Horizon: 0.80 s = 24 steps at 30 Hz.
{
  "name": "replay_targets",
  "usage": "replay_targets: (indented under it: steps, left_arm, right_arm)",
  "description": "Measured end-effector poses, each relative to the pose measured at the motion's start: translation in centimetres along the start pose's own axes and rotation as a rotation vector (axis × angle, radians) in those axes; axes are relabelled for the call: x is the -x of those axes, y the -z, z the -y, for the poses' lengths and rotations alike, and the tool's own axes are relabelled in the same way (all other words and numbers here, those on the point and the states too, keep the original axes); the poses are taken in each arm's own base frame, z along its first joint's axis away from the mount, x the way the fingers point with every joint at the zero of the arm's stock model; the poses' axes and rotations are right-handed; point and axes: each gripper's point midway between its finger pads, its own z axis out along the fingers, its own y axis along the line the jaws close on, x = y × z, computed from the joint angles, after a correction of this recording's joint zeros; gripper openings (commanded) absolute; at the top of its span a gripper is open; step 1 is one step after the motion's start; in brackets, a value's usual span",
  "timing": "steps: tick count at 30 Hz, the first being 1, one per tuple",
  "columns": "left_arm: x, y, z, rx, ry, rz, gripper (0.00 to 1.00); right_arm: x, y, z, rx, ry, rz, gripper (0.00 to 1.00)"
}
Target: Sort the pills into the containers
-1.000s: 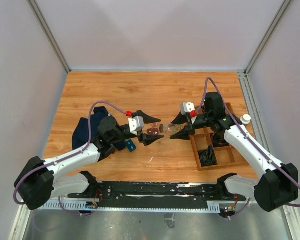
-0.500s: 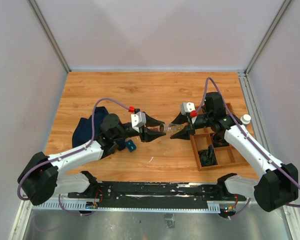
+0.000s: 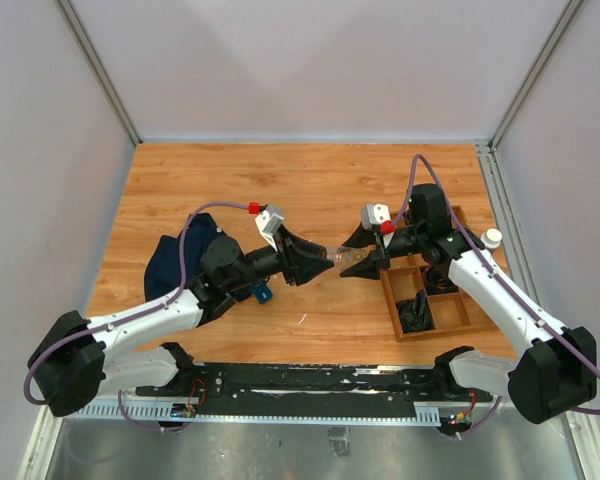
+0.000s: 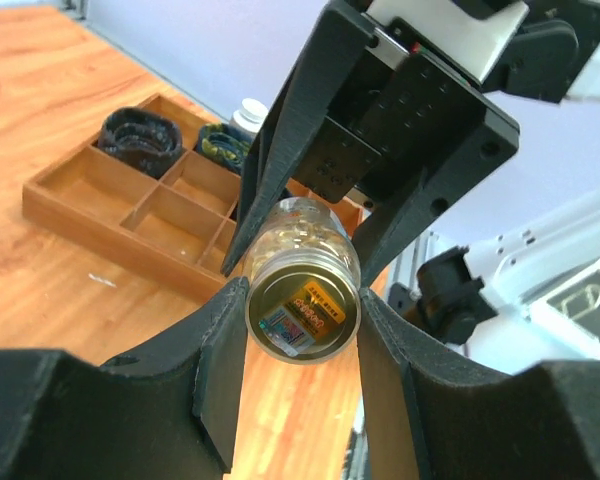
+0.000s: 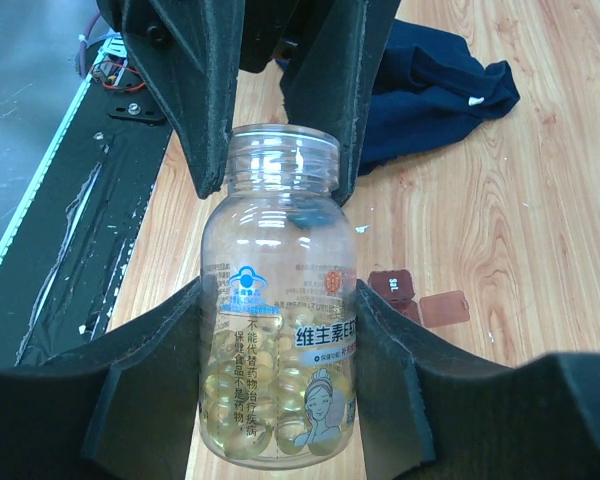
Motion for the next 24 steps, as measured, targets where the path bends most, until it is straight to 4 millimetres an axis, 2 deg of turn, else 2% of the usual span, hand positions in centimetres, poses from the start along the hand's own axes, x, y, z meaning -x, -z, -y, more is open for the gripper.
replay_targets:
  steps: [1, 2, 4, 7, 10, 14, 20, 24]
  left_arm:
    - [0.0, 0.0, 0.1, 0.026, 0.040, 0.009, 0.16]
    - [0.0, 0.0, 0.2, 0.051, 0.075, 0.016, 0.36]
    - [-0.1, 0.0, 0.3, 0.101, 0.128, 0.029, 0.63]
    - [0.4, 0.2, 0.4, 0.140, 0.181, 0.055, 0.81]
    - [1.2, 0.4, 0.6, 0.153, 0.192, 0.087, 0.91]
    - [1.6, 0.9, 0.4, 0.174, 0.165, 0.095, 0.98]
    - [1.7, 3.0, 0.9, 0.156, 0.005, 0.104, 0.99]
    - [1.1, 4.4, 1.6, 0.093, -0.212, 0.090, 0.99]
  right_arm:
    - [0.0, 0.0, 0.0, 0.000, -0.001, 0.000, 0.01]
    - [0.0, 0.0, 0.0, 0.002, -0.001, 0.001, 0.01]
    - [0.0, 0.0, -0.1, 0.005, -0.001, 0.003, 0.01]
    - [0.0, 0.0, -0.2, 0.008, -0.002, 0.004, 0.01]
    - [0.0, 0.0, -0.2, 0.007, -0.003, 0.002, 0.01]
    - [0.0, 0.0, -0.1, 0.006, -0.004, 0.002, 0.01]
    - [0.0, 0.0, -0.1, 0.005, -0.004, 0.002, 0.01]
    - [0.0, 0.0, -0.1, 0.005, -0.004, 0.002, 0.01]
